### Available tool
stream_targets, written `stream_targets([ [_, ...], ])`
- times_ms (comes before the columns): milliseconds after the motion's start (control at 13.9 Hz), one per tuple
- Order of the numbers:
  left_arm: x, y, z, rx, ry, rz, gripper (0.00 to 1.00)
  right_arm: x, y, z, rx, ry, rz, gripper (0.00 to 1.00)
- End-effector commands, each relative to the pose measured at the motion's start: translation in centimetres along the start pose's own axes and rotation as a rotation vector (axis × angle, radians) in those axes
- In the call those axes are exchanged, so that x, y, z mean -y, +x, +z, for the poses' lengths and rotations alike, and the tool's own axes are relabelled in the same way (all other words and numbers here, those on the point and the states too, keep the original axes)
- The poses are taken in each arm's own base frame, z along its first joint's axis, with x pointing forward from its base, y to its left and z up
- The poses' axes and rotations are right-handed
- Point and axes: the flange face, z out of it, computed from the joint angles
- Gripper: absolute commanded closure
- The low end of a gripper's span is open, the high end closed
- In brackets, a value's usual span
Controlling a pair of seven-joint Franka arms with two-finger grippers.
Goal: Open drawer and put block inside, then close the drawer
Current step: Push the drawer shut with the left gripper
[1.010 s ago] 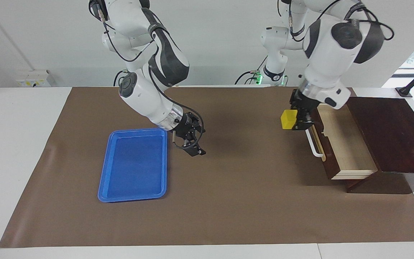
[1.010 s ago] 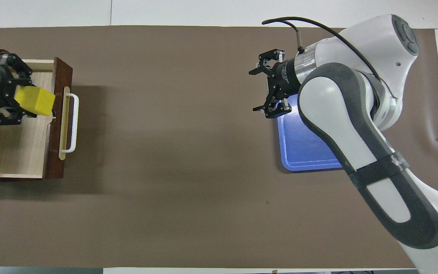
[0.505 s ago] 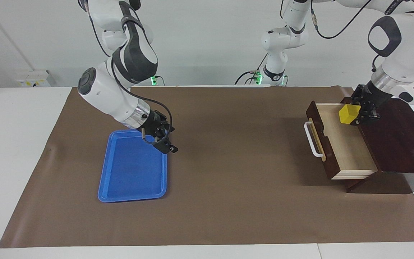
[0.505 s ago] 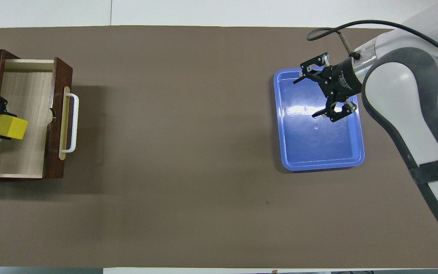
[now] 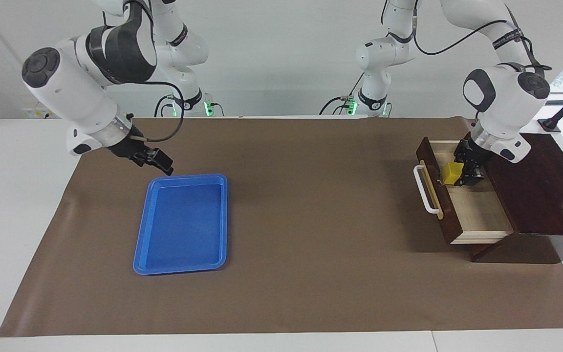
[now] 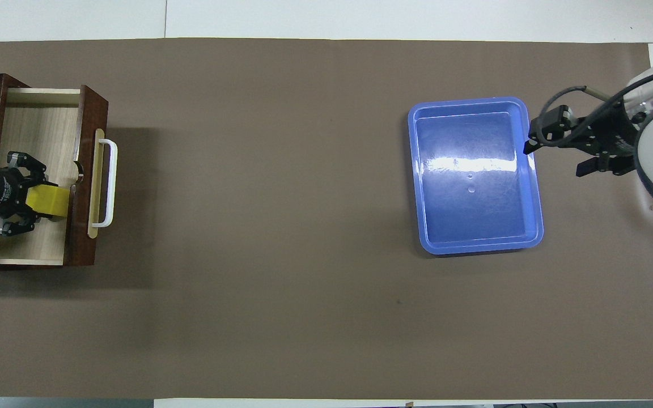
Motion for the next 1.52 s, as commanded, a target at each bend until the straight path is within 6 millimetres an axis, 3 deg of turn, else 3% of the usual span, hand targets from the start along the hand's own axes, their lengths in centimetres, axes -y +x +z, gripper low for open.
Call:
stream_targets([
  [0,0.0,-0.6,-0.9,0.005,-0.01,-0.022,0.0,-2.0,-2.9,-3.1,-0.056,-0.068,-0.192,0.0],
  [144,-1.3,-1.4,-4.2,0.009,0.009,-0.068,0.0,-2.7,-4.6,-5.1,-0.091,-0.105,-0.295,0.0],
  [216,-2.3,-1.8,-7.2,0.012,0.018,-0.081,0.0,-2.9,-5.1,-6.0,-0.107,-0.134,-0.348,0.0],
  [361,-4.9,-5.7,-9.4,0.017,0.038,-0.091,0.0,-3.7,-4.9,-6.7,-0.12,-0.16,-0.448,0.0],
  [433,-5.5,-8.6,-8.9,0.009,0.032,-0.08,0.0,-4.1,-4.6,-6.8,-0.126,-0.159,-0.452,0.0],
  [577,-4.9,-12.1,-5.0,-0.034,0.063,-0.021,0.0,-4.3,-4.3,-5.9,-0.107,-0.156,-0.414,0.0],
  [722,-4.3,-12.2,-2.4,-0.045,0.034,-0.049,0.0,-4.3,-4.0,-5.1,-0.086,-0.154,-0.377,0.0],
  [1010,-3.6,-6.2,-2.1,-0.048,0.01,-0.022,0.0,-4.9,-3.0,-3.5,-0.044,-0.152,-0.337,0.0],
  [1155,-2.7,-1.8,-2.3,-0.05,0.008,-0.006,0.0,-5.0,-3.1,-3.8,-0.039,-0.15,-0.335,0.0],
  [1443,-1.1,3.0,-2.3,-0.05,0.014,0.04,0.0,-4.9,-3.2,-4.0,-0.035,-0.149,-0.335,0.0],
])
